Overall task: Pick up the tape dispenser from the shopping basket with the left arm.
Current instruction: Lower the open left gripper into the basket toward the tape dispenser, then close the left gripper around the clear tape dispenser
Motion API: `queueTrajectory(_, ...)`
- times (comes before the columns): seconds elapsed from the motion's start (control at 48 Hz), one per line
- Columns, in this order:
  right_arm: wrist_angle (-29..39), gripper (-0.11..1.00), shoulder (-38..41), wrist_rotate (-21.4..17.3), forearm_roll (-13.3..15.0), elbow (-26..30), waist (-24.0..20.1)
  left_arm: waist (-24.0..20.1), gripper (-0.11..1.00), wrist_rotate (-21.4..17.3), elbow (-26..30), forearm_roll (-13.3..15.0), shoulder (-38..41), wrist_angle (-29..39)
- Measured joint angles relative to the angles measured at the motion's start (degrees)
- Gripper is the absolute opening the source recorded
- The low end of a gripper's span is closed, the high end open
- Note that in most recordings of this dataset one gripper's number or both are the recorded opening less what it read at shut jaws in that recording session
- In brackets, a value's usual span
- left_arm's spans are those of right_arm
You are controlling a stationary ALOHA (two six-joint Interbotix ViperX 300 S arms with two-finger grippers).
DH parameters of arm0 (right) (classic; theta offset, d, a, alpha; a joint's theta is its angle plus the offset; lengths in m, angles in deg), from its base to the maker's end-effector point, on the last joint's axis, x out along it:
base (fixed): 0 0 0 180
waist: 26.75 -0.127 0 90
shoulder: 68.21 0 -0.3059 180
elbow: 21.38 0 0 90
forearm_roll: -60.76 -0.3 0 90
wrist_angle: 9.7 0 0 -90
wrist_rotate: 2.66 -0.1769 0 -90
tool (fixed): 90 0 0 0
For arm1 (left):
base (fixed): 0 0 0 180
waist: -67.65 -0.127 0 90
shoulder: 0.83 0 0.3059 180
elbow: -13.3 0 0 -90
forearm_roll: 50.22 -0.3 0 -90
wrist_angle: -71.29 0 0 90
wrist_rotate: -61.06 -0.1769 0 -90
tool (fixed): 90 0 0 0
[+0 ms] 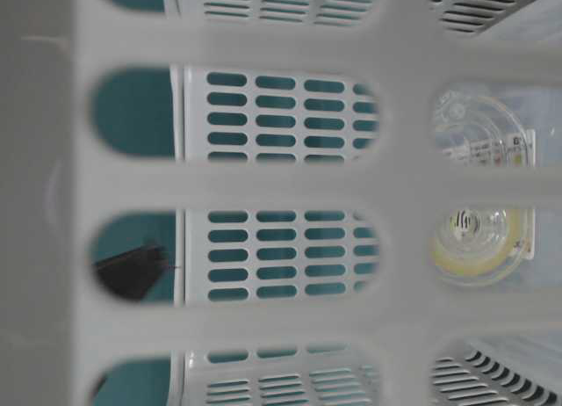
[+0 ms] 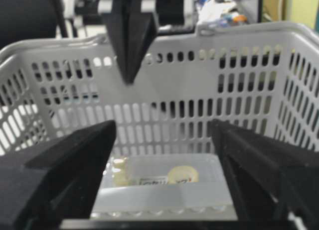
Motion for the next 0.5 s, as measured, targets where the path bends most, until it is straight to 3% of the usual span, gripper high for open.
queueTrajectory(0.104,0.8,0.72,-0.6,0.1,0.0,0.0,0.0,0.4,0.06,0.6,1.5,0.0,1.9,1.8)
queueTrajectory(0.396,1.1,0.72,-1.8,0.2,0.0,0.0,0.0,1.7,0.84,2.0,3.2,0.0,7.8,7.0)
queueTrajectory(0.5,1.2,0.71,-1.8,0.2,0.0,-0.1,0.0,1.8,0.9,1.9,3.5,0.0,10.5,7.6)
